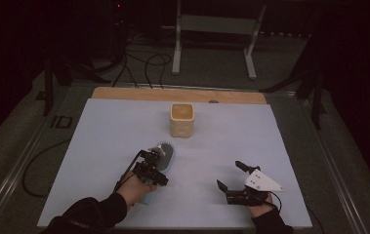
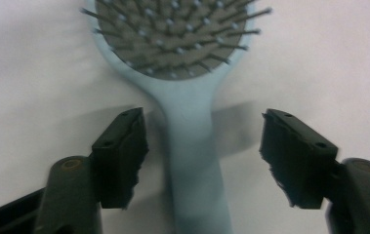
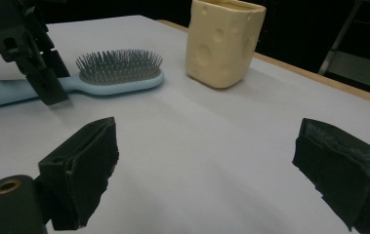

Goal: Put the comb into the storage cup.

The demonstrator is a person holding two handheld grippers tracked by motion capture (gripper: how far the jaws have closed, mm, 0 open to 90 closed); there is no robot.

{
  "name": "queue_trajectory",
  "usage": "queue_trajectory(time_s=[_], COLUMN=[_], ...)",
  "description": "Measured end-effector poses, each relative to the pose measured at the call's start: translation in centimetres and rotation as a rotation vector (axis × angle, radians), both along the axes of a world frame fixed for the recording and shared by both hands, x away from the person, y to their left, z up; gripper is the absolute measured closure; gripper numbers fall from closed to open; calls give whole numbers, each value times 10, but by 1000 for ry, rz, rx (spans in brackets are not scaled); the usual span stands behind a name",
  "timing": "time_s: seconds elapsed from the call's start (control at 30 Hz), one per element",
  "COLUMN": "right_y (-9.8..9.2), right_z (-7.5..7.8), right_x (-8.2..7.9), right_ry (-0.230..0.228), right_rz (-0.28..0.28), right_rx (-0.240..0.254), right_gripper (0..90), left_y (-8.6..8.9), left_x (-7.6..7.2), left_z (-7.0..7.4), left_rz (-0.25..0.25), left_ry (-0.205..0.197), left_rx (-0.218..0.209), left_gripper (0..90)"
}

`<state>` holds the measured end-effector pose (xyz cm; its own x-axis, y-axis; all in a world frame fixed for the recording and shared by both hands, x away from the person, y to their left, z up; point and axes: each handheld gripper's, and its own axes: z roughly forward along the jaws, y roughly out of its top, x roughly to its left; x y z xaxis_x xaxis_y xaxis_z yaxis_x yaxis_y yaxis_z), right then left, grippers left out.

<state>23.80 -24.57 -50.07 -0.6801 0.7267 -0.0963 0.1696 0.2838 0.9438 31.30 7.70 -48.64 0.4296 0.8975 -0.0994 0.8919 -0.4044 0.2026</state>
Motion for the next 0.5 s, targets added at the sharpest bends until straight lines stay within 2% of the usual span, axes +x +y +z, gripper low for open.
queue_trajectory(time_s=[0.03, 0.2, 0.27, 0.3, 0.4, 0.5], right_y=[0, 0, 0, 0, 0, 0], right_z=[0, 0, 0, 0, 0, 0], right_x=[0, 0, 0, 0, 0, 0], right_ry=[1, 1, 0, 0, 1, 2], right_rz=[1, 1, 0, 0, 2, 1], right_rx=[-1, 0, 2, 3, 1, 1], right_gripper=[89, 89, 89, 89, 89, 89], left_y=[0, 0, 3, 3, 4, 7], left_x=[1, 6, 9, 9, 9, 9], left_z=[0, -1, 0, -1, -1, -2], left_rz=[-3, -7, 6, 3, 2, 4], left_ry=[4, 29, 35, 35, 26, 25], left_rx=[1, 2, -10, -6, -5, -14], left_gripper=[432, 522, 553, 595, 638, 643])
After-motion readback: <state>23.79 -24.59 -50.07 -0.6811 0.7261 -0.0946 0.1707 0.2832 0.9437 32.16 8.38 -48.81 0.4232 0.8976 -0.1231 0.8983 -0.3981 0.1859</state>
